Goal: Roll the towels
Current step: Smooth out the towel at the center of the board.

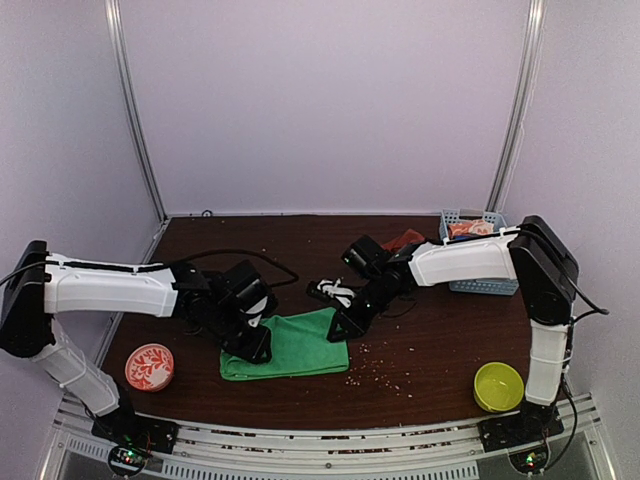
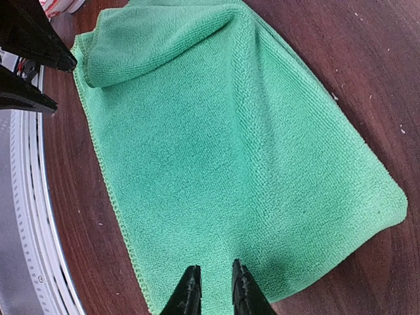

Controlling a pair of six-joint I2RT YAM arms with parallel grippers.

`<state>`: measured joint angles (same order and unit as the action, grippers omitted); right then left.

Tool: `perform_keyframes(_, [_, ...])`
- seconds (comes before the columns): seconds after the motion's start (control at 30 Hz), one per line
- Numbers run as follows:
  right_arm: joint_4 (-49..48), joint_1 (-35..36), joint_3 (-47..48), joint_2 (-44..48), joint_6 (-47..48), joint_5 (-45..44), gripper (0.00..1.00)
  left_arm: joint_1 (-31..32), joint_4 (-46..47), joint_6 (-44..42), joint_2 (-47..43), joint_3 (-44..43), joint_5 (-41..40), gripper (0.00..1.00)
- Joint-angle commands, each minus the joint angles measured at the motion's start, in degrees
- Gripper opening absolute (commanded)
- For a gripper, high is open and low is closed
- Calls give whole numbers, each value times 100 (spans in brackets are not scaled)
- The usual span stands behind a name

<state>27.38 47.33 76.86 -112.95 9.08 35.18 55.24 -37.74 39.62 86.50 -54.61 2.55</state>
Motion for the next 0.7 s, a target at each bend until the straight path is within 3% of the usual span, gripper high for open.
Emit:
perform_keyframes(0.0, [-140, -13, -66, -92, -4, 126, 17, 42, 254, 381, 111, 99, -276, 29])
perform_keyframes(0.1, [-150, -9, -70, -118, -14, 154, 17, 67, 258, 496, 181, 113, -321, 24])
perform_keyframes(0.23, [-173, -8, -83, -137, -28, 181, 17, 83, 204, 531, 308, 101, -418, 31])
perform_keyframes(0.47, [-167, -13, -69, -165, -33, 201, 17, 213, -341, 553, 667, -302, -1029, 28])
perform_keyframes(0.67, [-146, -12, -35, -217, -42, 226, 17, 274, -331, 593, 884, -466, -1113, 8])
